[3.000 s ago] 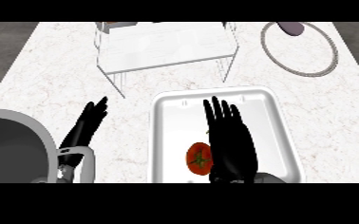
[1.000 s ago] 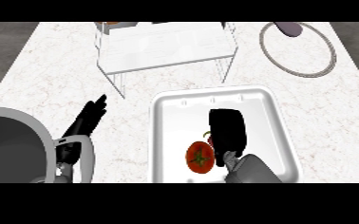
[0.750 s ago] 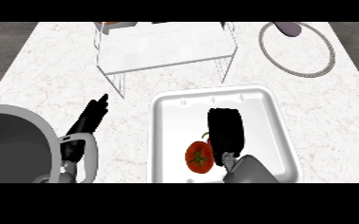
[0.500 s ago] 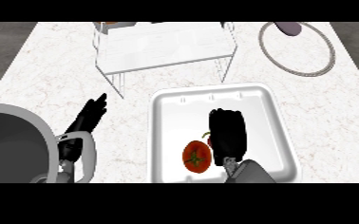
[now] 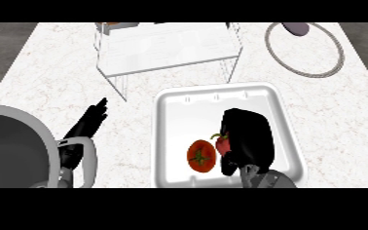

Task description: Pick the bell pepper from the tray and place it in the tiered shelf

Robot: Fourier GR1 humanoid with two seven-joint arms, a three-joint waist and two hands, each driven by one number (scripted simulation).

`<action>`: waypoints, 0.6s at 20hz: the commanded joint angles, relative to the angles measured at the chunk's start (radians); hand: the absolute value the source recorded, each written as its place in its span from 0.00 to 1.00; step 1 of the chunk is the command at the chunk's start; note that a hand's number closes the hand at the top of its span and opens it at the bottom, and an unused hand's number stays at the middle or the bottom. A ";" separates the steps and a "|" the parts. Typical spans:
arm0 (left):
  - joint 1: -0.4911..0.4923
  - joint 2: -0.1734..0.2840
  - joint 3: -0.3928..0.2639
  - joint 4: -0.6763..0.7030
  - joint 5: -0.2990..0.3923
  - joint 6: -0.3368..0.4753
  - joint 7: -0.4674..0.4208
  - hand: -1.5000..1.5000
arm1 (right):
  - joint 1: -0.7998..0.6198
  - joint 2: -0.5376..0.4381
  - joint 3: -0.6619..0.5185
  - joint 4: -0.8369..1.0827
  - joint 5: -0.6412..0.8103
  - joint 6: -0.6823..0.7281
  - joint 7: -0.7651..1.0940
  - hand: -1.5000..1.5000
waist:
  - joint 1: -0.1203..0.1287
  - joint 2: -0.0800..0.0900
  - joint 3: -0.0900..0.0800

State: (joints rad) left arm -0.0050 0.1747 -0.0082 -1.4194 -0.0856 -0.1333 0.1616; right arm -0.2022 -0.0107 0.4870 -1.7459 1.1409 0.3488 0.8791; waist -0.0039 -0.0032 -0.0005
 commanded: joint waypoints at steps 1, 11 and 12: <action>0.020 -0.020 0.003 0.052 -0.019 0.016 -0.127 0.50 | -0.009 -0.006 -0.025 -0.195 0.007 0.098 0.076 1.00 | -0.003 0.000 0.000; 0.005 -0.024 -0.005 -0.014 -0.029 0.010 -0.050 0.50 | -0.354 0.010 -0.123 -0.359 -0.021 0.027 0.224 1.00 | 0.014 0.001 -0.001; -0.011 -0.003 0.010 0.000 -0.016 -0.017 -0.065 0.50 | -0.410 0.010 -0.163 -0.313 -0.043 0.026 0.225 1.00 | 0.014 0.002 -0.001</action>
State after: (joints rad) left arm -0.0106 0.1578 -0.0071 -1.4307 -0.1034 -0.1357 0.1733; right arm -0.4727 -0.0074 0.3670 -2.0619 1.1352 0.3921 0.9759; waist 0.0050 -0.0029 -0.0013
